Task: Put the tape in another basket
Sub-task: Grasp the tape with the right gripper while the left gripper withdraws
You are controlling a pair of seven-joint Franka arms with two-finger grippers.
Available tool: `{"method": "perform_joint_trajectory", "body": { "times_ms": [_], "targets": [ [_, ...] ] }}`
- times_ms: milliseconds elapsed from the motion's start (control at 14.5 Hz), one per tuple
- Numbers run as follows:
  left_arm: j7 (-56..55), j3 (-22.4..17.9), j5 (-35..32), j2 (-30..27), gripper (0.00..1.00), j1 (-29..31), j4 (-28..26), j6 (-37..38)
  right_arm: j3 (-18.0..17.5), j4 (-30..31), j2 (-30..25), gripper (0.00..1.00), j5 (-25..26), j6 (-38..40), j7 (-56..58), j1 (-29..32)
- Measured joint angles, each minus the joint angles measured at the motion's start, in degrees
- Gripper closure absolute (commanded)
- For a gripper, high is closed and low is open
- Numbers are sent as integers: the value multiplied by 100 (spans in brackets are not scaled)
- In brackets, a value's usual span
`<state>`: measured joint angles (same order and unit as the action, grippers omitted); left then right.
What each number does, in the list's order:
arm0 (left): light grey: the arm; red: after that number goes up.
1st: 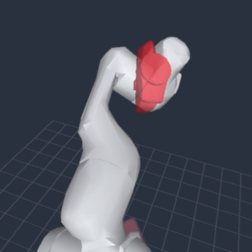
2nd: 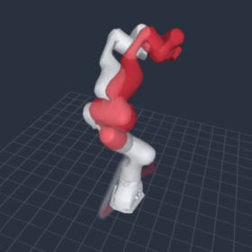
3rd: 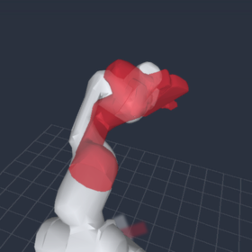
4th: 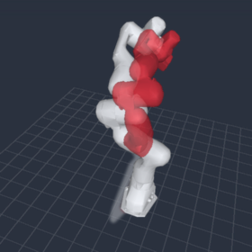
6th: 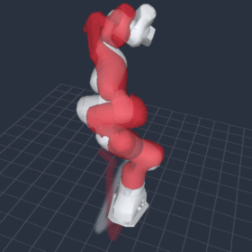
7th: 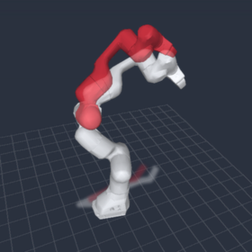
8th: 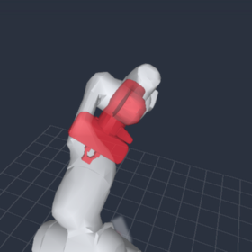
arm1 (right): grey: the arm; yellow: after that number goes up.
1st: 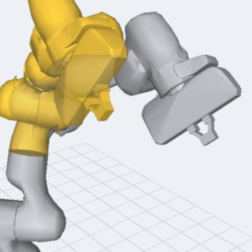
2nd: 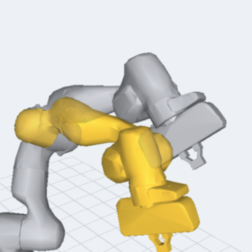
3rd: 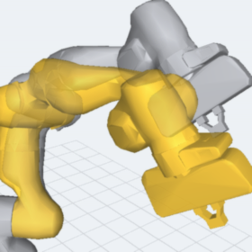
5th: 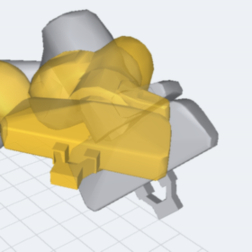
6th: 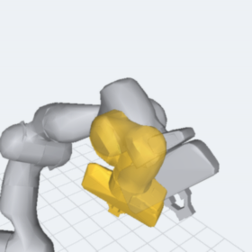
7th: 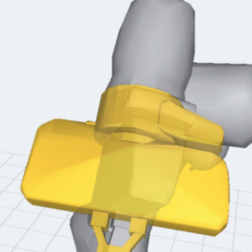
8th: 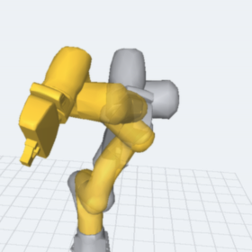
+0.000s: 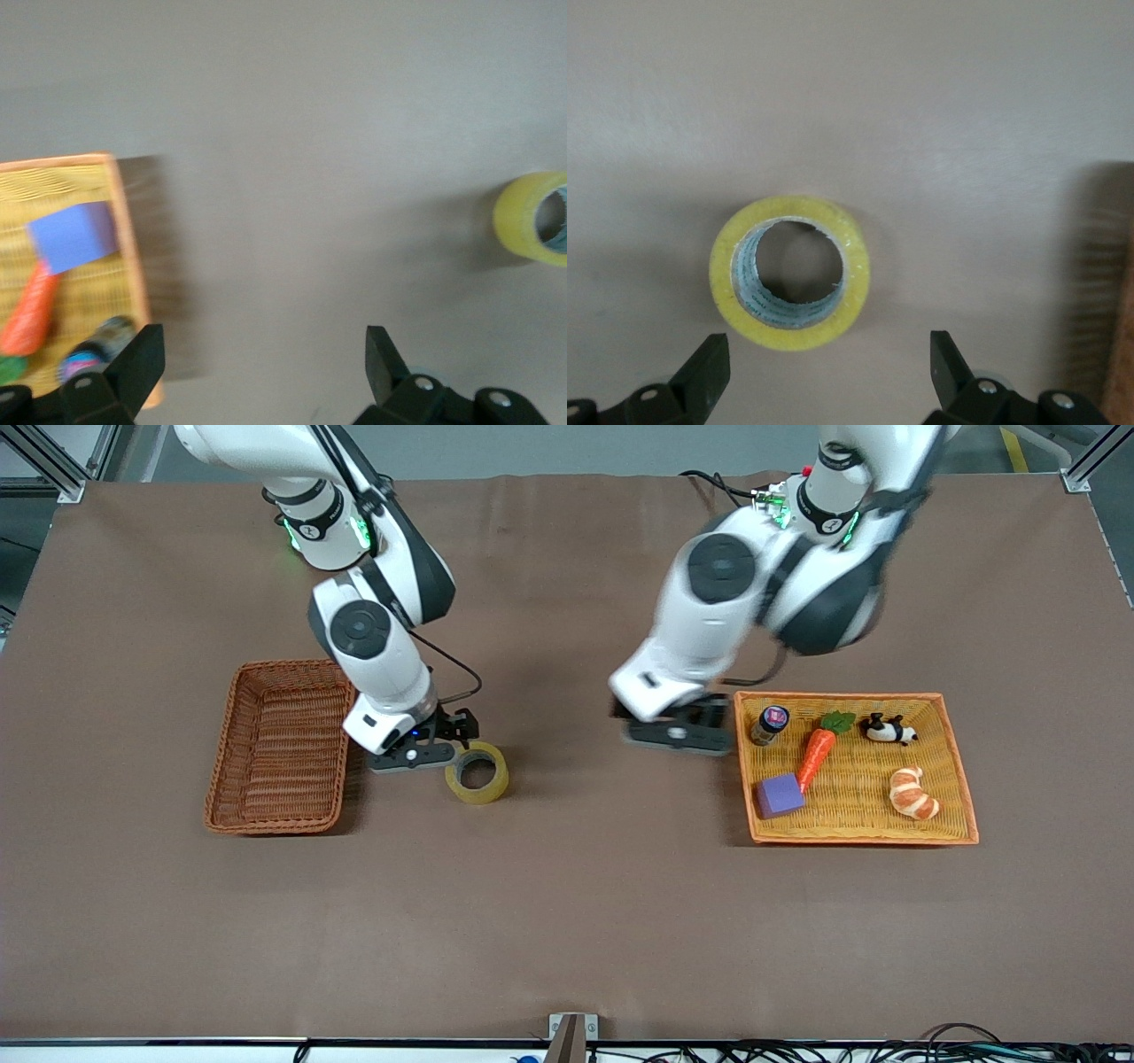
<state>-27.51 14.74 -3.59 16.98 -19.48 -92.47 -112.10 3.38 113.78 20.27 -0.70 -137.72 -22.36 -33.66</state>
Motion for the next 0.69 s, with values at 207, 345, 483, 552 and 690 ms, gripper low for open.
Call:
{"method": "perform_joint_trajectory", "body": {
  "times_ms": [207, 345, 483, 552, 690],
  "targets": [
    [222, -9, 251, -699, 0, 753, -112, 572, 2, 67, 373, 0, 0, -290, 0, -105],
    [242, -11, 262, -1044, 0, 1090, -148, 717, 2, 70, 546, 0, 0, -384, -3, -151],
    [420, -10, 262, -1254, 0, 1360, -190, 740, 3, 77, 706, 0, 0, -557, -5, -173],
    [611, -15, 262, -1329, 0, 1442, -210, 787, 3, 77, 788, 0, 0, -631, -5, -188],
    [981, -17, 261, -1459, 0, 1612, -228, 974, 3, 73, 873, 0, 0, -747, -8, -225]
  ]
}}
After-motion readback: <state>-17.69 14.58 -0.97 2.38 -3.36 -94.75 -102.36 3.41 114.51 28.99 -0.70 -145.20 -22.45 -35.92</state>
